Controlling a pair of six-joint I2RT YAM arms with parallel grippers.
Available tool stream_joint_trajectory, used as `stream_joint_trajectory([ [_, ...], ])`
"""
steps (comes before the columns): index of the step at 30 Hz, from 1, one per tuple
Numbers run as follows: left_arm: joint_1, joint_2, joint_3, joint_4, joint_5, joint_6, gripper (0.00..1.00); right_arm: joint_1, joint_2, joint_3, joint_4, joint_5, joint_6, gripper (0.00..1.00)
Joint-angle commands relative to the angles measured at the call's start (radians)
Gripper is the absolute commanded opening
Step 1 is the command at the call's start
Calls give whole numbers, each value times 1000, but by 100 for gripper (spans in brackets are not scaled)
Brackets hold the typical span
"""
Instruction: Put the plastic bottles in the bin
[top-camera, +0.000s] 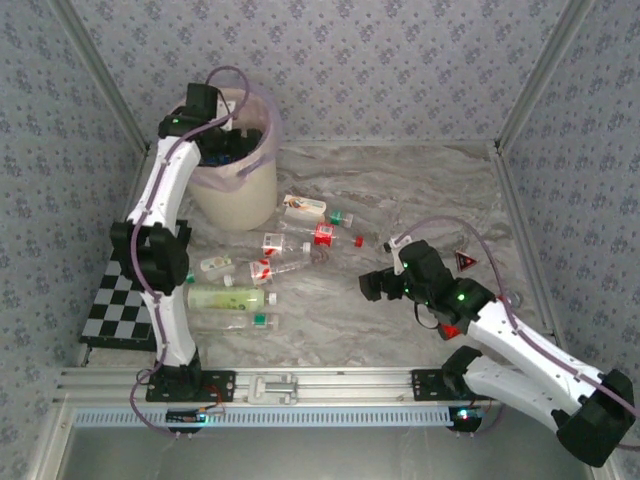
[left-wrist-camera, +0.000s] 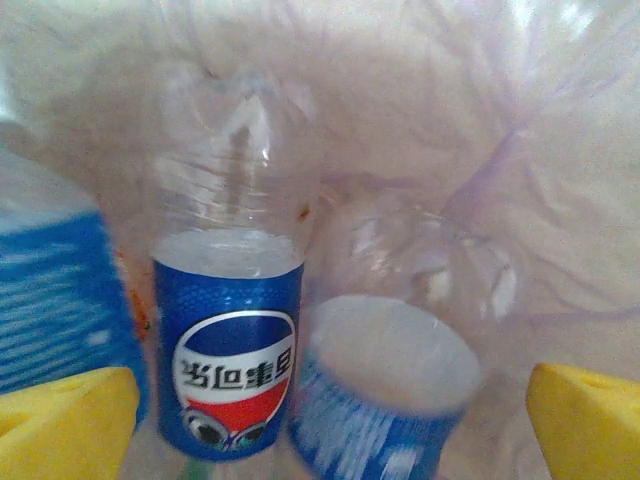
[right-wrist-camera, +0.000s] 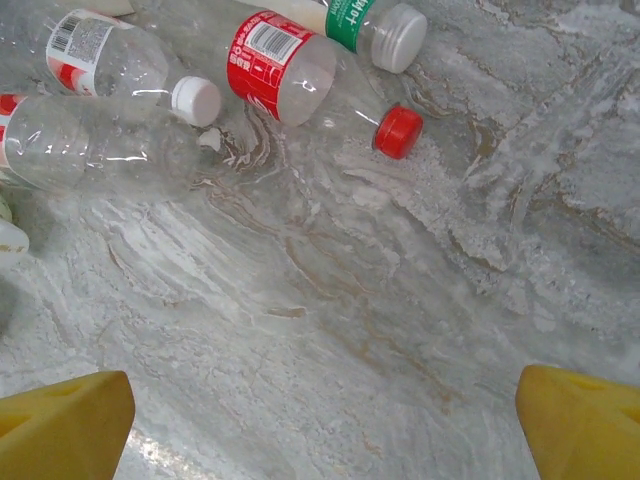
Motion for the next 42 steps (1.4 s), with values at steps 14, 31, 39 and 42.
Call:
stream_joint_trajectory([
  [14,-128,-735,-624,109,-46,-112,99,-73,361,254,-91,-70,-696,99],
  [31,-377,-1016,-1180,316,-101,-461,99,-158,990,676,-67,-251,-964,80],
  [39,-393,-1011,-1218,343,-93,-481,99,-152,1129,749,-69,-281,-955,73],
  [42,-392,-1014,-1223,340,-105,-478,99,-155,1133,740,-61,-275,-952,64],
])
